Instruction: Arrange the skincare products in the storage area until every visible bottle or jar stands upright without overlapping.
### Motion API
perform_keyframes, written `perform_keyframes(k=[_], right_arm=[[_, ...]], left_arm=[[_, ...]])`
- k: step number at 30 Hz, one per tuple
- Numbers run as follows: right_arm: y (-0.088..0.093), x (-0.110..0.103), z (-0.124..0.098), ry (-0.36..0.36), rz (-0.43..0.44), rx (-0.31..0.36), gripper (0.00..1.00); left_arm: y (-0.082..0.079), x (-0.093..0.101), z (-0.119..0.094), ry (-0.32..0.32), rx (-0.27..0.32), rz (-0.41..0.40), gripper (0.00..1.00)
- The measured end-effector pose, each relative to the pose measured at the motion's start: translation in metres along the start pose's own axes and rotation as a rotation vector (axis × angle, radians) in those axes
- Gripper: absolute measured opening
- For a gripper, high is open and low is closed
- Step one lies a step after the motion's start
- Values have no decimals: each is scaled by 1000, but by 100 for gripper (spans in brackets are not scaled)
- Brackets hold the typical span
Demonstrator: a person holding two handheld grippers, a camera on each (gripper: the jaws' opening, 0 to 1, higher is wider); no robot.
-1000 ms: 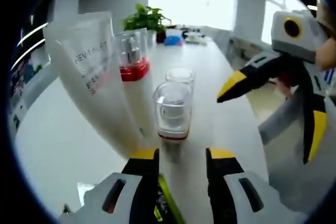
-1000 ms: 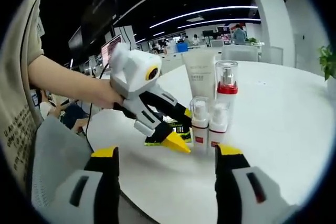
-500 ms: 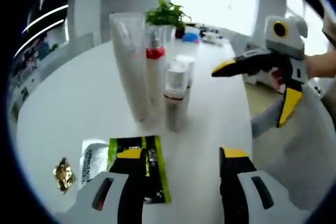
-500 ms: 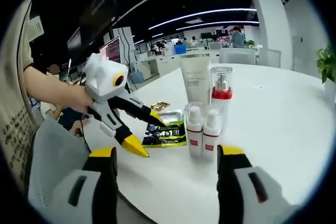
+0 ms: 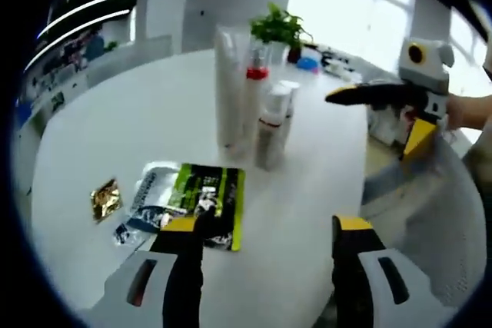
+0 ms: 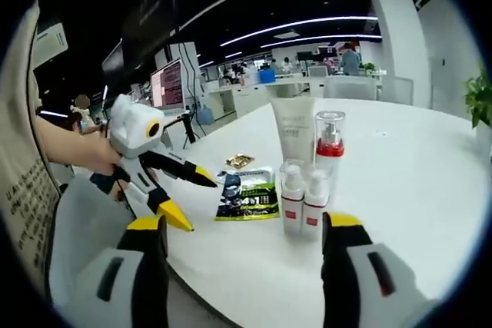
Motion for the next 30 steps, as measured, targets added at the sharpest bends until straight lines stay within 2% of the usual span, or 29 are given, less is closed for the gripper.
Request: perform_keyframes(k=[4, 8, 12, 23, 30], right_arm=[[-3, -4, -1, -4, -5, 5, 83], [-8, -9, -3, -4, -4, 15, 84], [-11, -13, -5, -4, -9, 18, 85], [-22, -22, -13, 5, -29, 41, 86], [-20, -25, -20, 6, -33, 42, 86]], left_arm=[[4, -3, -14, -34, 19, -41, 67], [5, -8, -26, -77, 40, -64, 74], [11, -6, -36, -71, 39, -86, 72], [34, -5, -72, -139, 45, -141, 78], [36, 1, -89, -177, 69, -170, 79]])
Point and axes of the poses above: the point that each gripper's makers call its tool centre point, and the gripper's own axes: z roughly forward along the fingers, x roughly to its right, y roughly out of its underside, the point moved 2 cm from there along -z, roughly backward along the fingers, and after that the axes turned 7 degrees about -z, right-handed, at the moved point
